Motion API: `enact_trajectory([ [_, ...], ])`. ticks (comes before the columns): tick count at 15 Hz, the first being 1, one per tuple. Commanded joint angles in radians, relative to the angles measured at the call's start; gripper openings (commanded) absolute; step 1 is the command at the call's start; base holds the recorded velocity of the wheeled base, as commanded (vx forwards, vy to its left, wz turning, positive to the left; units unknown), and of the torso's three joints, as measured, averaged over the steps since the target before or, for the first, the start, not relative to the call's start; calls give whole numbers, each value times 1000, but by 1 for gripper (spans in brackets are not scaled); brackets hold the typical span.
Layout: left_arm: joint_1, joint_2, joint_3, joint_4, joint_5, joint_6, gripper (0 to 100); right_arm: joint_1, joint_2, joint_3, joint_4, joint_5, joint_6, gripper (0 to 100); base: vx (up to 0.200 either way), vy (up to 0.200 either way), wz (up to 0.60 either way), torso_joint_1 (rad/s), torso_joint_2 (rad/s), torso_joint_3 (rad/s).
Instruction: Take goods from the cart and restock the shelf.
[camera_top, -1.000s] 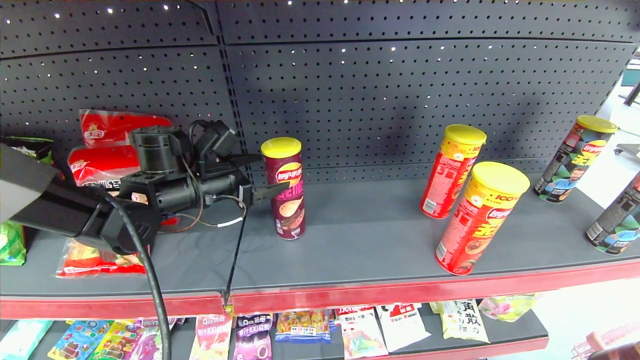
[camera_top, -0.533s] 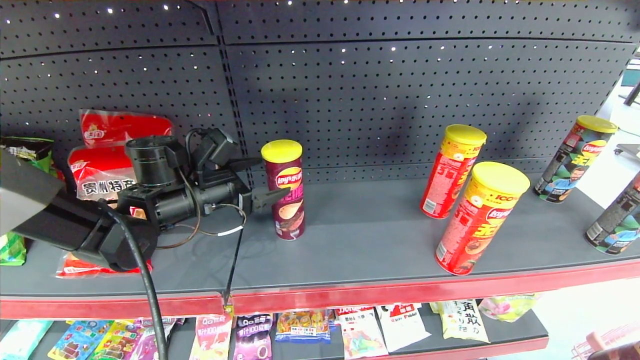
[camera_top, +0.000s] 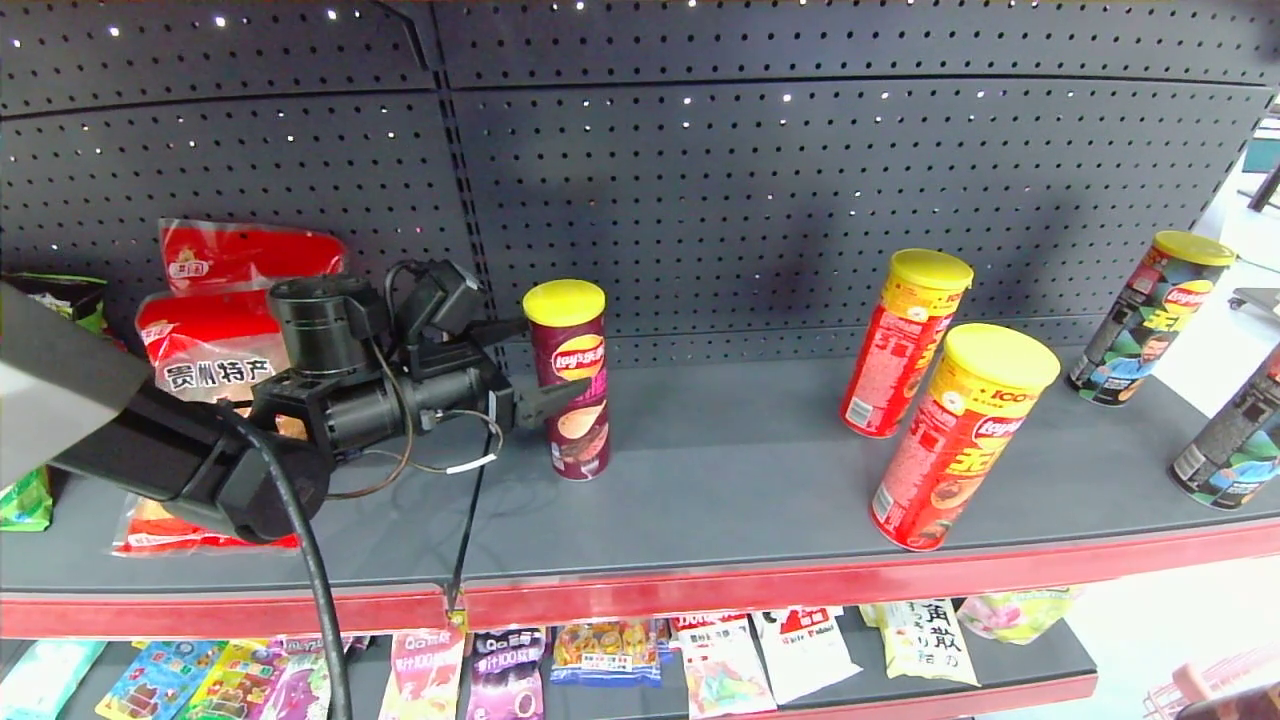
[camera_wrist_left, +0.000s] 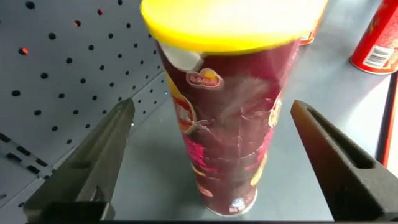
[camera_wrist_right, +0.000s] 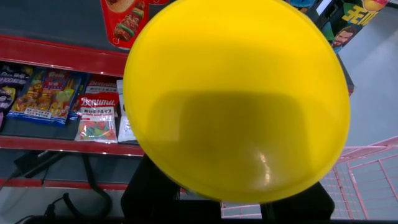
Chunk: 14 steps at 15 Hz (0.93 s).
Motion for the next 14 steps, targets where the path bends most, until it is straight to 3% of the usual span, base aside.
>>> enact_trajectory([
  [1,0,15,-16,0,0,-1,100,0,1,0,0,0,-1,0,0,0,0,0,0,0],
  [3,-13,25,-34,3,7,-7,100,1,1,0,0,0,-1,0,0,0,0,0,0,0],
  [6,-28,27,-34,5,15,-50,100,0,1,0,0,-2,-1,0,0,0,0,0,0,0],
  [11,-29,47,-36,2,16,-50,100,0,3,0,0,-2,-1,0,0,0,0,0,0,0],
  [12,-29,48,-36,2,16,-50,0,0,3,0,0,-2,-1,0,0,0,0,0,0,0],
  [14,-29,58,-37,2,16,-50,0,0,3,0,0,-2,-1,0,0,0,0,0,0,0],
])
